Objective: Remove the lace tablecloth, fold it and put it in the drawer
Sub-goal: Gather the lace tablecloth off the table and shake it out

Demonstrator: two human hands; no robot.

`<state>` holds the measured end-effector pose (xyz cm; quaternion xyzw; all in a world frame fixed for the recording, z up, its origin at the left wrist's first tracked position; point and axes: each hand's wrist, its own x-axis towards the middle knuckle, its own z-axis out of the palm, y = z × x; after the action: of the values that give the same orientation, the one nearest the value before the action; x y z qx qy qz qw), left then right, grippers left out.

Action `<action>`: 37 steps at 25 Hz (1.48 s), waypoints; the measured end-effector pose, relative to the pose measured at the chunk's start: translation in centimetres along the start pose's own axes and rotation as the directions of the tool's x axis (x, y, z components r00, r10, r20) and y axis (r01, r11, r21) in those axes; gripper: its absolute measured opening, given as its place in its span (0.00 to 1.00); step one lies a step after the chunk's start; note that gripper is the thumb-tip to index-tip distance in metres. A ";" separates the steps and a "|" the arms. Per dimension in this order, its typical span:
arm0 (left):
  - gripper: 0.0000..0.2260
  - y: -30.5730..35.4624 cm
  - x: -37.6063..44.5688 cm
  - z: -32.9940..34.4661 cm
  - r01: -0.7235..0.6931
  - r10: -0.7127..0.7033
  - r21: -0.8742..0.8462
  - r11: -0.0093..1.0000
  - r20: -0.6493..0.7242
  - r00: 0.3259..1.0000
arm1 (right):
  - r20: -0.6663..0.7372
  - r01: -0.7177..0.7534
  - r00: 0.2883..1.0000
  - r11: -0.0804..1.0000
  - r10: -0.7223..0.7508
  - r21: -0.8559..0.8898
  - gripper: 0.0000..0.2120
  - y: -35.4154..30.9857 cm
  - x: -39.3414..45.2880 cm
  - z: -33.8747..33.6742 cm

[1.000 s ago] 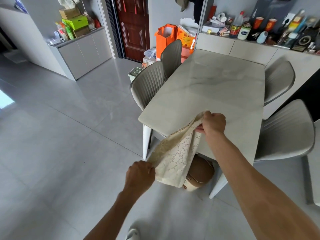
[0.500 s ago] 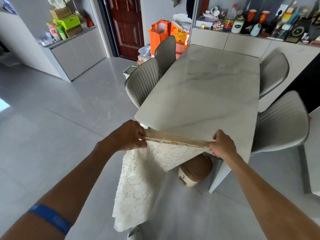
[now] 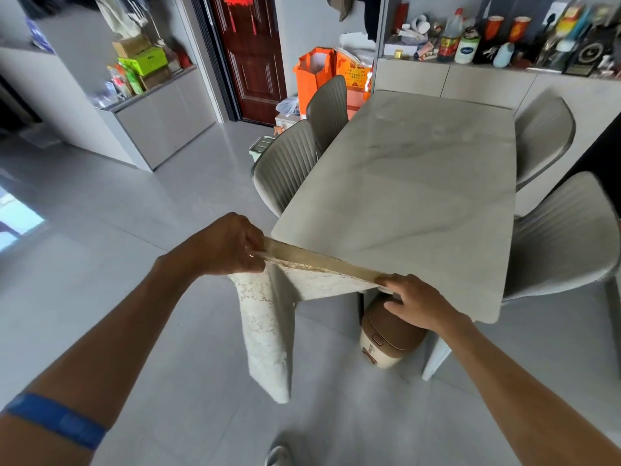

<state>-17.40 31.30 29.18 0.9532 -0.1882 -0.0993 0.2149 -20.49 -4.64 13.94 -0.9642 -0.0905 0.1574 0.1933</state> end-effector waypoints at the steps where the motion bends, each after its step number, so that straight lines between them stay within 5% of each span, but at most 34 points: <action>1: 0.06 -0.4 -0.1 -0.4 0.007 -0.007 0.038 0.999 0.010 1.000 | -0.077 0.013 0.997 0.999 -0.017 -0.042 0.20 -0.4 0.4 -0.4; 5: 0.04 -3.3 -0.4 -0.9 0.103 -0.112 0.179 0.978 0.038 0.993 | -0.357 0.120 0.917 0.976 -0.178 -0.179 0.10 -2.2 1.8 -5.6; 8: 0.01 -5.3 0.1 -0.5 0.166 -0.167 0.104 0.981 -0.001 0.986 | -0.364 0.175 0.901 0.966 -0.235 -0.189 0.09 -3.6 2.2 -10.0; 13: 0.11 -6.8 0.7 0.9 0.270 -0.274 -0.091 0.959 -0.034 0.961 | -0.439 0.205 0.868 0.972 -0.234 -0.113 0.07 -5.4 2.5 -13.6; 21: 0.11 -7.1 1.3 4.9 0.300 -0.299 -0.197 0.934 0.036 0.954 | -0.481 0.163 0.856 0.982 -0.190 -0.098 0.13 -6.1 1.3 -14.1; 23: 0.05 -7.1 1.1 6.0 0.314 -0.320 -0.233 0.920 0.014 0.947 | -0.517 0.147 0.843 0.988 -0.149 -0.045 0.13 -6.4 1.3 -14.5; 25: 0.10 -7.0 1.0 7.5 0.388 -0.408 -0.240 0.890 -0.041 0.912 | -0.532 0.139 0.837 0.990 -0.126 -0.015 0.13 -6.7 1.3 -14.7; 31: 0.11 -6.1 0.8 10.6 0.548 -0.559 -0.479 0.686 0.135 0.818 | -0.507 0.163 0.853 0.986 -0.125 0.031 0.10 -6.8 0.9 -14.1; 37: 0.12 -5.9 0.5 9.3 0.464 -0.546 -0.400 0.790 -0.116 0.830 | -0.264 0.235 0.940 0.971 -0.216 0.043 0.02 -3.2 -0.9 -13.4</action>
<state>-17.58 32.56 18.20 0.9184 0.1218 -0.0771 0.3686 -17.14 -6.61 27.21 -0.9519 -0.1686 0.0107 0.2557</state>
